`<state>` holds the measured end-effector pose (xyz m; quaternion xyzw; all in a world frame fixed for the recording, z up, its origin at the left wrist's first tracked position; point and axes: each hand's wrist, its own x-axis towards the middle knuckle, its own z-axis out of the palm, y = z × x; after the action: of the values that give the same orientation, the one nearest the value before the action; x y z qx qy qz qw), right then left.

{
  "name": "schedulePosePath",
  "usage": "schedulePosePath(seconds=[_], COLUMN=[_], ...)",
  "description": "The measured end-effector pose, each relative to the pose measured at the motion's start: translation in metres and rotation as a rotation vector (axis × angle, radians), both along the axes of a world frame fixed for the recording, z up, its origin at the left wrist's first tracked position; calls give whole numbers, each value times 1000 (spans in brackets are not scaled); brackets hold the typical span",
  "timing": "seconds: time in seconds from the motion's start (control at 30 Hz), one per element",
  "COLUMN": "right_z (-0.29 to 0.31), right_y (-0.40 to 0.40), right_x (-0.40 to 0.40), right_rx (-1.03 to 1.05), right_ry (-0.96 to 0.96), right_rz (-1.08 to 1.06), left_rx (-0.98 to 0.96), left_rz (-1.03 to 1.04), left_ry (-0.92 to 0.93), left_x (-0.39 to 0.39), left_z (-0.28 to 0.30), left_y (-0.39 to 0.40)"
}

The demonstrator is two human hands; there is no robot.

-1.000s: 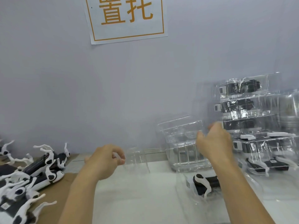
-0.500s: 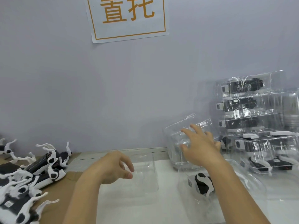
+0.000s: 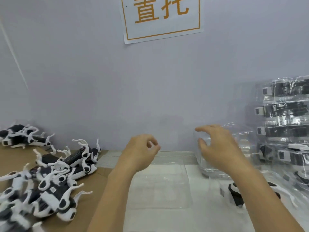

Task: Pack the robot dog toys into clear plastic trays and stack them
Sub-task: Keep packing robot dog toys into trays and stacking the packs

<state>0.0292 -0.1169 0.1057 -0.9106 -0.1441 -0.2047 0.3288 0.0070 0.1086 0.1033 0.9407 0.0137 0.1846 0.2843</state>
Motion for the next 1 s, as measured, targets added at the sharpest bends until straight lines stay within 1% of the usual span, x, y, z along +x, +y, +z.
schedulePosePath(seconds=[0.07, 0.13, 0.2, 0.27, 0.3, 0.37, 0.43, 0.47, 0.53, 0.57, 0.6, 0.67, 0.7, 0.8, 0.83, 0.9, 1.0], right_z=[-1, -11, -25, -39, -43, -45, -44, -44, -44, -45, -45, -46, -45, -45, -45, -45, -45], right_y=[24, 49, 69, 81, 83, 84, 83, 83, 83, 83, 83, 82, 82, 82, 82, 82, 82], right_x=[-10, -20, -29, -34, -36, -36, -36, -36, -37, -37, -37, -35, -34, -33, -33, -33, -33], right_rx=[-28, -141, -330, -476, -512, -524, -508, -504, -512, -513, -511, -513, -520, -535, -537, -536, -542], right_ry=[-5, 89, 248, 411, 451, 454, 454, 458, 454, 448, 443, 447, 456, 472, 473, 471, 448], right_rz=[168, 331, 459, 517, 521, 514, 517, 520, 528, 532, 535, 540, 540, 544, 546, 549, 545], left_rx=[21, 128, 267, 413, 482, 583, 640, 638, 561, 549, 578, 679, 700, 674, 636, 499, 283], left_rz=[68, 178, 329, 470, 535, 617, 625, 611, 566, 534, 508, 474, 475, 554, 594, 635, 567], left_ry=[-83, -79, 3, 115, 169, 230, 292, 338, 437, 469, 465, 366, 317, 185, 128, -22, -251], left_x=[-3, -8, -14, -20, -21, -16, -5, 1, 12, 15, 18, 20, 20, 16, 15, 14, 14], left_z=[3, 0, -8, -14, -15, -15, -14, -14, -13, -14, -15, -18, -18, -14, -10, 1, 24], left_y=[9, 26, 49, 72, 84, 109, 135, 148, 171, 179, 184, 190, 191, 194, 196, 200, 192])
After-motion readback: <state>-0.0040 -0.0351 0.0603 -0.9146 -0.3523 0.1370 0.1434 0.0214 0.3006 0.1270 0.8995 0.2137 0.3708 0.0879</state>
